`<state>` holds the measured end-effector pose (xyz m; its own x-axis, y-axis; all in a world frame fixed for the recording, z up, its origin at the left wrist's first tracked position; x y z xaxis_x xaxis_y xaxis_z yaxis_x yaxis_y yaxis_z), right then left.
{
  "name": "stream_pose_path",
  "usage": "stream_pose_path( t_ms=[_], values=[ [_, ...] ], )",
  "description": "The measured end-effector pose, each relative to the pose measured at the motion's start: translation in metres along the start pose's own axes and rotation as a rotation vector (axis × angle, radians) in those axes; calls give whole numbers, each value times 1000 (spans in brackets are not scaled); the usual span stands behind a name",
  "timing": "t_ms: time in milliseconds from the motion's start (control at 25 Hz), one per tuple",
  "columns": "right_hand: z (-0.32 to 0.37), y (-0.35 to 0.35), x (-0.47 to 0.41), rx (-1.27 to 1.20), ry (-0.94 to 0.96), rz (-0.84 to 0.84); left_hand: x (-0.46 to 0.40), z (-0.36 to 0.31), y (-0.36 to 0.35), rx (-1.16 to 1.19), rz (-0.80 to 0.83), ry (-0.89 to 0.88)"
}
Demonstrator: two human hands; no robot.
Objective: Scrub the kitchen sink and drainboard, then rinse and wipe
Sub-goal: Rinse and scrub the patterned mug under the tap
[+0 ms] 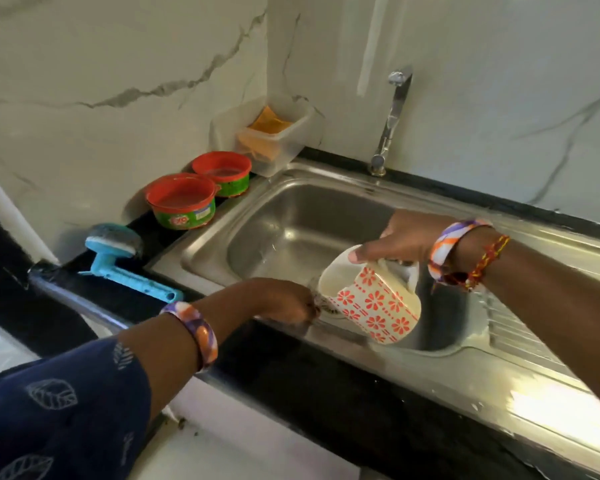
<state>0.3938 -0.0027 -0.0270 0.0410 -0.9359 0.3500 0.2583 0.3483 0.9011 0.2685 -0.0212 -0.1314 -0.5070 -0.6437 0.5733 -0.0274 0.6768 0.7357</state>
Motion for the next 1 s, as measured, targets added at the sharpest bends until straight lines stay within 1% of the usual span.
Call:
stream_pose_path(
  t_ms=[80,160,200,280,360,440,480,520,600,680,760,840,1000],
  values=[
    [-32,2,17,32,-92,8,-18,-37,-17,41,81,-73],
    [-62,7,27,73,-173,3,-35,-76,-29,89,134,-186],
    [-77,12,31,94,-211,-10,-42,-97,-32,151,134,-263],
    [-106,23,33,171,-292,-46,-58,-133,-30,344,76,-376],
    [-132,35,28,267,-360,-97,-83,-154,-29,553,49,-375],
    [-153,49,14,331,-399,-161,-117,-160,-35,668,141,-270],
    [-160,55,7,367,-408,-189,-133,-160,-35,738,192,-217],
    [-165,61,-1,405,-414,-219,-148,-159,-28,841,210,-183],
    [-165,77,-18,451,-426,-323,-170,-153,3,1102,165,-151],
    [-154,92,-39,477,-414,-448,-188,-140,45,1299,89,-166],
    [-129,103,-62,497,-340,-563,-199,-116,84,1394,2,-165],
    [-94,108,-84,513,-237,-655,-203,-82,111,1412,-79,-121],
    [-20,100,-108,503,-43,-757,-182,1,141,1483,-192,-61]
  ],
)
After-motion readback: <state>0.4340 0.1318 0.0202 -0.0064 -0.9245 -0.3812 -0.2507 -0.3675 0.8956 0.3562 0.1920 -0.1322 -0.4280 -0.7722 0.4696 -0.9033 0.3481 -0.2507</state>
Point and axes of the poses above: each hand's wrist, its own x-axis away from the middle knuckle, its own y-axis out of the back of the hand, z = x × y, the point moved 8 cm from there along -x, towards the middle knuckle, and after that the axes turned 6 degrees about x, right-handed, at the moved point
